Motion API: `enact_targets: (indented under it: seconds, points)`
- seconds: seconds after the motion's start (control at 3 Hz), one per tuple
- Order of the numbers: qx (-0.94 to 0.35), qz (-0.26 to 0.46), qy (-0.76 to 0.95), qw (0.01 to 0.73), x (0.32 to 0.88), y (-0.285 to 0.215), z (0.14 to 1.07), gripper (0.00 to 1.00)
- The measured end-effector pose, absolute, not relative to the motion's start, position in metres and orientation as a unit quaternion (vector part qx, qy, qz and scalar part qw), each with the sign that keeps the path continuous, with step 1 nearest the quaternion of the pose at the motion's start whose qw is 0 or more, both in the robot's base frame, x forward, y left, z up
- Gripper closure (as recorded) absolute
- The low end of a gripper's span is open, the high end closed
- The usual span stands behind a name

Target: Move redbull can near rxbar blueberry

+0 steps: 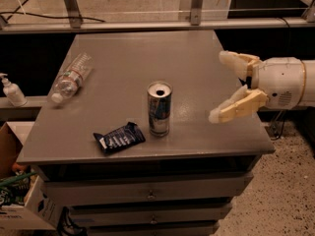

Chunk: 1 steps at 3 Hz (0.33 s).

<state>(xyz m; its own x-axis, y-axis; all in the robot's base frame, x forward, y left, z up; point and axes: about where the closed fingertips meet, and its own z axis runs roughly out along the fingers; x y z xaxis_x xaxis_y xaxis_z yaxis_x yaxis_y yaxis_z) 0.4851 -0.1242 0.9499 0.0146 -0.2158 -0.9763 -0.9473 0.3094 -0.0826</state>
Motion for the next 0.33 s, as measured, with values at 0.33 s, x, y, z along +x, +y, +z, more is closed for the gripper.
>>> enact_targets:
  seconds: [0.33]
  points:
    - [-0.476,0.345,0.611,0.53,0.4851,-0.1241,0.95,0.0]
